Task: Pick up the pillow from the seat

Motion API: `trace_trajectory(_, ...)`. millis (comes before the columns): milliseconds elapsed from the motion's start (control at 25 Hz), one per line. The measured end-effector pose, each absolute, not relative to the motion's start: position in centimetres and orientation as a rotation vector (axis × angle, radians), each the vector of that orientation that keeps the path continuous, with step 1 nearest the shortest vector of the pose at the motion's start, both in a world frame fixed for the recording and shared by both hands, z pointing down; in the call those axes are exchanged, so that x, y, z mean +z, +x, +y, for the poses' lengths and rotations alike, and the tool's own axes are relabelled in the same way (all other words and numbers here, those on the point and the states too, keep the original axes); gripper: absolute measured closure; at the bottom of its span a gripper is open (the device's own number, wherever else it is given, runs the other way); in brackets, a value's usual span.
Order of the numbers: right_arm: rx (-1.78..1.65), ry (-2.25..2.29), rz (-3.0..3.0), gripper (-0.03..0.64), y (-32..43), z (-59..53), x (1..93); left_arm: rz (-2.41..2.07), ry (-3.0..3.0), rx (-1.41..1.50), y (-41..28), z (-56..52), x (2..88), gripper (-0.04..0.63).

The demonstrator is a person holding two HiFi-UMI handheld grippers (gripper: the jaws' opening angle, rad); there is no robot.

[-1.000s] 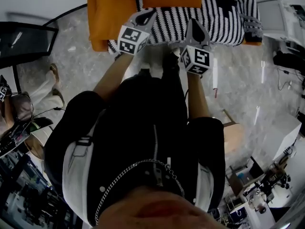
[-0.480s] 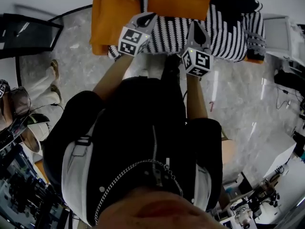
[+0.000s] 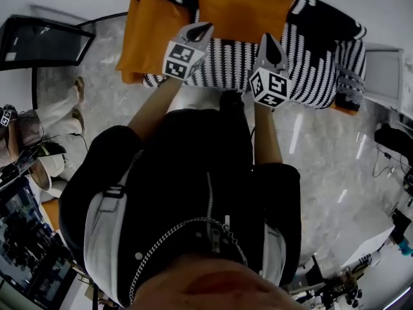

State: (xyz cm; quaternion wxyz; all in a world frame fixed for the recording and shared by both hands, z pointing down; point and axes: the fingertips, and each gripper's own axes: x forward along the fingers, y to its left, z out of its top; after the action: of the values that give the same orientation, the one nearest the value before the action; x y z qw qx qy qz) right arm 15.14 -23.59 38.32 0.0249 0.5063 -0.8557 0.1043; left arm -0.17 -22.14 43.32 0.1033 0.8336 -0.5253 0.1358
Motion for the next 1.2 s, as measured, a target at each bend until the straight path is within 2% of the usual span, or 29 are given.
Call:
trace_trajectory(400,0.428,1.392,-2.686,0.615,20.0,-32.2,40.8,-1.691,2.32,0.478,4.1,-28.2,43.8,0.584)
trace_trajectory(800,0.505,1.311,-2.668,0.615,18.8,-34.9,43.1,-1.715,2.227,0.496,2.6,-29.8,45.2,0.584)
trace_trajectory(1200,0.436,1.376,-2.564,0.615,19.1,-39.2,43.7,-1.673,2.222,0.464,0.3,-34.6,47.5,0.584)
